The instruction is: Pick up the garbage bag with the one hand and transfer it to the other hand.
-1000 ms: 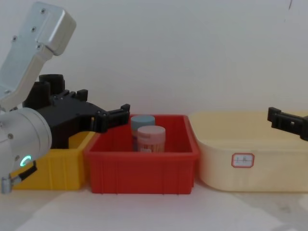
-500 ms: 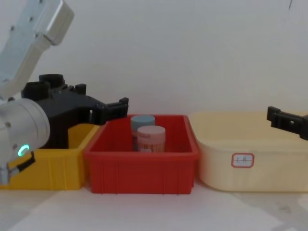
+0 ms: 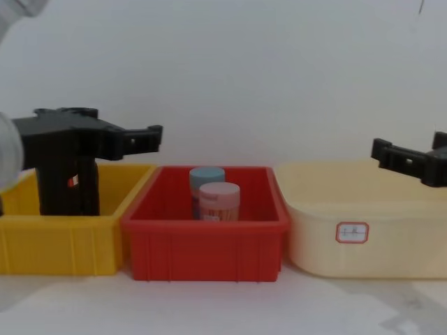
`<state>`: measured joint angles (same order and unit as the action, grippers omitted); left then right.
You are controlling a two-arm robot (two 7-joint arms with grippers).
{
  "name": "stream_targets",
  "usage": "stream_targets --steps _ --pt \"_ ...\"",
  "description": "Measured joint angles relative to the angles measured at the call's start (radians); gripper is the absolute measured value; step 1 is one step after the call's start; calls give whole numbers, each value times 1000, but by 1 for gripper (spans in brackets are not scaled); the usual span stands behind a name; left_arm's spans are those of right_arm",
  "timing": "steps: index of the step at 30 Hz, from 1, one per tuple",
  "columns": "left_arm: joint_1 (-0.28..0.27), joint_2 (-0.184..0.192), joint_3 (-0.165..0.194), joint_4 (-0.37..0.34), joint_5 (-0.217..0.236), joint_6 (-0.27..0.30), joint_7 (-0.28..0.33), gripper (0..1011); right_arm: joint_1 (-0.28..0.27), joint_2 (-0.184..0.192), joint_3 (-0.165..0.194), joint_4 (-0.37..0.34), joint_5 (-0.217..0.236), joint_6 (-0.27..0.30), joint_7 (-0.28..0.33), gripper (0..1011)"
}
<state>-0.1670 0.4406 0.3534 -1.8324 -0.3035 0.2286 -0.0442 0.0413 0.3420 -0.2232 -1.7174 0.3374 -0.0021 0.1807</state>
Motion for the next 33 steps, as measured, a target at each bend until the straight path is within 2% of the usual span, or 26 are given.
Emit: stream_targets --steps 4,9,10,12,13,16,17,19,24,25,26,33 --pt "54 26 -50 -66 -28 44 1 1002 24 -9 -9 18 14 2 27 1001" --pt "108 49 -104 -117 -58 76 3 1002 51 -20 -22 36 26 12 53 1000" --pt "130 58 -128 -134 -68 84 3 1001 60 -24 -28 42 29 15 60 1000" --pt "148 65 -148 -145 -75 88 3 1002 69 -28 -34 46 33 20 68 1000" --pt "167 73 -171 -155 -85 90 2 1002 78 -32 -40 52 36 25 74 1000" --pt "190 83 -202 -164 -97 90 -3 1002 89 -36 -49 58 40 33 82 1001" --pt "204 89 -223 -167 -107 87 -9 1002 97 -39 -54 63 43 40 89 1001" --pt "223 97 -254 -167 -119 79 -18 1002 110 -43 -64 70 48 49 97 1001" --pt "244 109 -306 -148 -146 56 -43 1002 134 -51 -82 81 57 70 113 1001" --pt "244 109 -306 -148 -146 56 -43 1002 134 -51 -82 81 57 70 113 1000" --pt "247 112 -326 -132 -157 44 -56 1002 146 -55 -92 88 62 79 120 1000" --pt "241 114 -362 -78 -178 18 -82 1002 172 -64 -114 103 74 97 136 1001"
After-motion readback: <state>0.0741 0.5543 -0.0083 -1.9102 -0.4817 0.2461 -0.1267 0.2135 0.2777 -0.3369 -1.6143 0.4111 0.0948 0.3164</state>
